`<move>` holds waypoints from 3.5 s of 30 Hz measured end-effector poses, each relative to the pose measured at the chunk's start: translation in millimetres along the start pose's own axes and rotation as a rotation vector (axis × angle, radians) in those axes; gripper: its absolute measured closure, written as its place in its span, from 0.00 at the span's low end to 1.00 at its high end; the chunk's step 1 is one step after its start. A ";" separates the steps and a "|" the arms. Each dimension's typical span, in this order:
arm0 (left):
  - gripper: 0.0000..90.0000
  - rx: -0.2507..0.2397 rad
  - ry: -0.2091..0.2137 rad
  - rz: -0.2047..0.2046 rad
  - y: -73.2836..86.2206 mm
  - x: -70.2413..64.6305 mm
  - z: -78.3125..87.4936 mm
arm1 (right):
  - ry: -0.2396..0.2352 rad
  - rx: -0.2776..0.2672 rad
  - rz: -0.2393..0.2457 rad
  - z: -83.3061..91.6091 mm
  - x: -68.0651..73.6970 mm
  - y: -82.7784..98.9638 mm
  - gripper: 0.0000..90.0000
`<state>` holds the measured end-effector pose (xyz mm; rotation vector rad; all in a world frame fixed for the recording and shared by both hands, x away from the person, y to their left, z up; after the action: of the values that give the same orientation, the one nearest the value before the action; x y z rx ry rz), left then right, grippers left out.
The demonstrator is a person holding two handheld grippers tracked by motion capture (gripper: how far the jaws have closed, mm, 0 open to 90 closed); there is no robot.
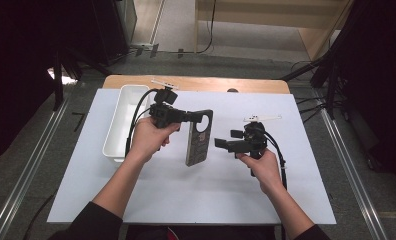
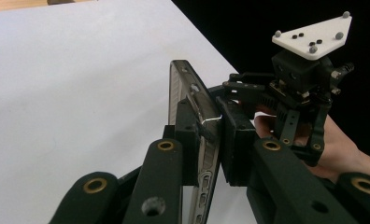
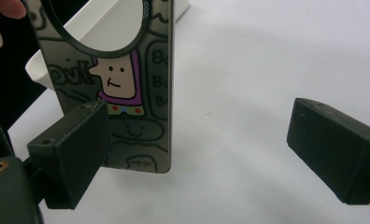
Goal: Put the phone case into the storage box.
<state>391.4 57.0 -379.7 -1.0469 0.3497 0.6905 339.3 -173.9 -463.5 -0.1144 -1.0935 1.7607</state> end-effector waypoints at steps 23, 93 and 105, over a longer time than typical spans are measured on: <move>0.88 0.008 0.045 -0.088 23.9 -4.2 12.5 | -0.053 -0.015 0.031 9.7 8.4 -0.6 0.07; 0.88 0.046 0.249 -0.189 32.1 -19.7 -4.5 | -0.189 -0.061 0.169 2.8 31.2 -9.2 0.75; 0.87 0.042 0.229 -0.205 32.0 -18.9 -4.9 | -0.173 -0.061 0.158 6.0 30.7 -11.1 0.78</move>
<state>356.2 56.3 -392.6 -1.1069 0.4457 0.3790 329.2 -152.7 -440.1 -0.0890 -1.2933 1.9059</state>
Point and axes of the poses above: each handheld gripper's, and its own axes: z roughly backward along the jaws, y roughly out of its underside, x roughly to its left, the point moved 3 cm from there along -z, roughly forward along the jaws, and after that the axes turned 8 degrees about y, right-handed, at the moved point
